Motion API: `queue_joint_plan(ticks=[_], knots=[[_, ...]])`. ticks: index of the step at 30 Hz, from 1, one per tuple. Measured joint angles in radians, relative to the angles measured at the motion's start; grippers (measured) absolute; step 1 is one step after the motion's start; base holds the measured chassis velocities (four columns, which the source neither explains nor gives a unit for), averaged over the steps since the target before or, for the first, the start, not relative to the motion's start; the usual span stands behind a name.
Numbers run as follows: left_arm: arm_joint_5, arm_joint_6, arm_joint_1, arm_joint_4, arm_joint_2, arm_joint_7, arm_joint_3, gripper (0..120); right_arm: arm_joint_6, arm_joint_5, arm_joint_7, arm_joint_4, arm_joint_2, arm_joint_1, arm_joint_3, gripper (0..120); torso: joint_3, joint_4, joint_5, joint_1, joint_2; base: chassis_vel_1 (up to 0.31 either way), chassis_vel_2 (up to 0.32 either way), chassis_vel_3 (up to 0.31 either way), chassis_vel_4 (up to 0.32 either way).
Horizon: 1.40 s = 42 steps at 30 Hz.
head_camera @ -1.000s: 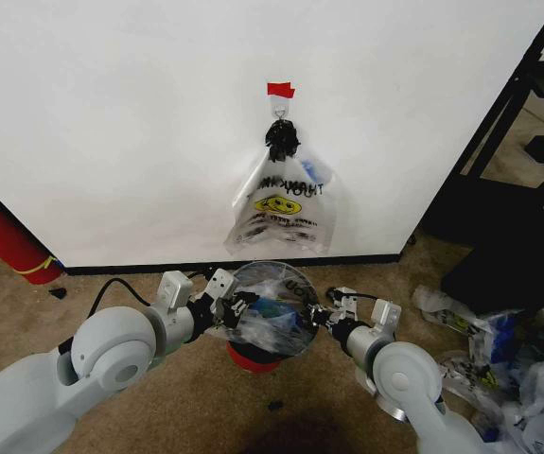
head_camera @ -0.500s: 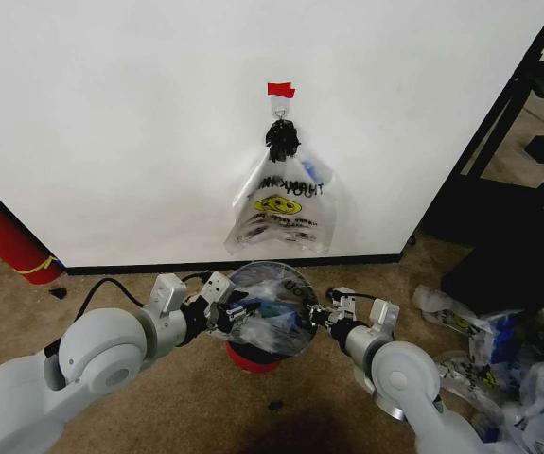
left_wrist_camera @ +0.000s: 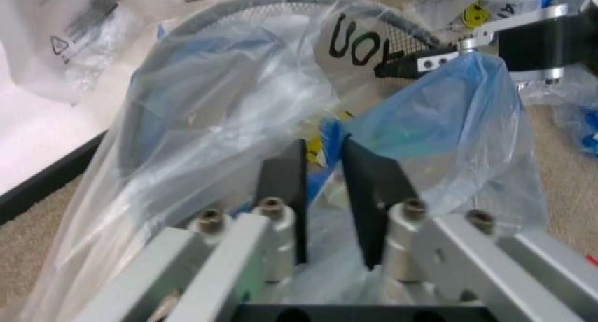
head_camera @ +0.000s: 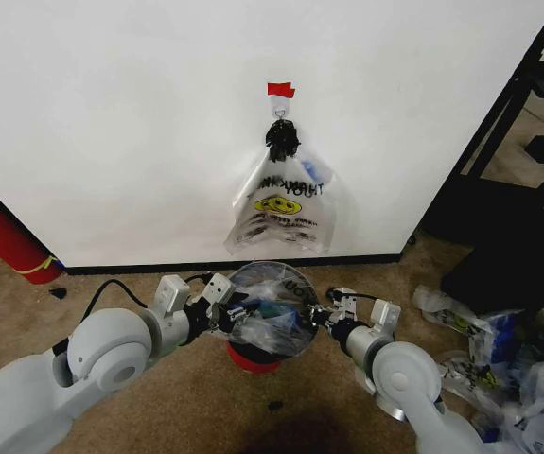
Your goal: Pick up the garbage bag from the wall and place it over the trash bin.
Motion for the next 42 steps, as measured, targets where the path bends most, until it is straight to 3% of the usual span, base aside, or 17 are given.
queue_joint_plan(ticks=[5, 9, 15, 22, 32, 42], knots=[[0.003, -0.001, 0.007, -0.001, 0.0, 0.001, 0.002, 0, 0.001, 0.0, 0.002, 0.004, -0.001, -0.001, 0.0, 1, 0.0, 0.0, 0.0, 0.0, 0.0, 0.0, 0.0, 0.0, 0.0], [0.003, -0.008, 0.02, -0.021, -0.002, -0.005, -0.01, 0, 0.001, 0.002, 0.004, 0.004, -0.001, 0.0, 0.002, 1, 0.0, -0.0002, 0.0, 0.0, 0.0, 0.0, 0.0, 0.0, 0.0], [-0.022, -0.025, 0.128, -0.16, 0.029, -0.03, -0.086, 0, 0.009, 0.002, 0.007, -0.005, 0.01, 0.008, 0.006, 1, 0.0, 0.0001, 0.0, 0.0, 0.0, 0.0, 0.0, 0.0, 0.0], [-0.048, -0.023, 0.22, -0.233, 0.029, -0.049, -0.097, 0, 0.013, 0.016, 0.024, 0.002, 0.026, 0.002, 0.041, 1, 0.0, -0.0002, 0.0001, 0.0, 0.0, 0.0, 0.0, 0.0, 0.0], [0.045, -0.031, 0.361, -0.191, -0.001, -0.022, -0.105, 0, 0.007, 0.073, 0.048, 0.037, 0.025, -0.005, 0.082, 1, 0.0, 0.0, 0.0, 0.0, 0.0, 0.0, 0.0, 0.0, 0.0], [0.145, -0.05, 0.407, -0.081, -0.102, 0.011, -0.06, 0, -0.005, 0.109, 0.063, 0.056, 0.016, -0.009, 0.095, 1, 0.0, 0.0, 0.0001, 0.0, 0.0, 0.0, 0.0, 0.0, 0.0]])
